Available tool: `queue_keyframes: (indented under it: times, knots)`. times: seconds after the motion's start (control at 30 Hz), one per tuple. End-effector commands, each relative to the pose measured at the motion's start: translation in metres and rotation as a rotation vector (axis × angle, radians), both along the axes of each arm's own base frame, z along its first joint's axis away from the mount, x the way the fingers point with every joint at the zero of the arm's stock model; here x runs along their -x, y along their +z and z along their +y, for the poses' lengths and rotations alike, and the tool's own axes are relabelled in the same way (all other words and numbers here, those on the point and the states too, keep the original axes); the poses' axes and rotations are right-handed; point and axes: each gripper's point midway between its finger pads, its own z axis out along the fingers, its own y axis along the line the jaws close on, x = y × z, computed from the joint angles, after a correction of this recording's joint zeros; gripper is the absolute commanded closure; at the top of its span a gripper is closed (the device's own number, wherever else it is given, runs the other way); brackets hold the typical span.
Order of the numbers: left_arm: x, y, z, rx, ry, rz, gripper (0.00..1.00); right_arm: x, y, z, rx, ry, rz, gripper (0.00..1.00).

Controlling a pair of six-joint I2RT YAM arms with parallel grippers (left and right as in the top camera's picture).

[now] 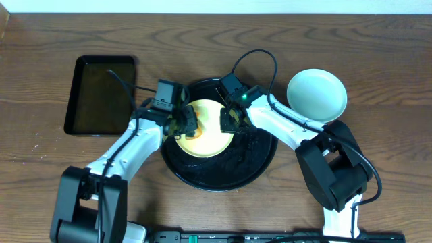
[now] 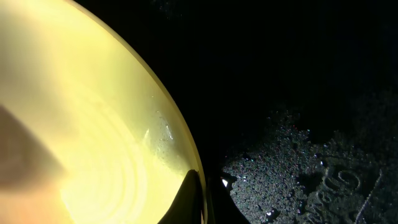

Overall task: Clean dirty plates on tray and stack at the side
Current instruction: 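Scrub the yellow plate with the sponge while the right gripper holds its rim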

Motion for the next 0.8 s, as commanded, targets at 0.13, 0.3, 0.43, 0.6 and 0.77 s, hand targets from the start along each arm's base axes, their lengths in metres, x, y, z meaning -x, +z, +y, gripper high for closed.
queue_keyframes:
  times: [0.13,0.3,0.43,0.6,0.77]
  knots:
    - [-0.007,-0.022,-0.029,0.047,0.016,0.021,0.93,-0.002,-0.005,-0.008,0.036,-0.007,-0.007,0.99]
    - [-0.009,-0.039,-0.029,0.025,0.018,0.038,0.93,-0.001,-0.005,-0.009,0.039,-0.007,-0.003,0.99]
    - [-0.010,-0.047,-0.014,-0.057,0.045,0.036,0.92,-0.001,-0.005,-0.009,0.040,-0.007,-0.002,0.99]
    - [-0.013,-0.050,0.003,-0.137,0.078,0.022,0.92,-0.001,-0.005,-0.009,0.040,-0.007,-0.002,0.99]
    - [-0.014,-0.051,0.018,-0.144,0.114,0.044,0.92,0.000,-0.005,-0.010,0.044,-0.006,0.003,0.99]
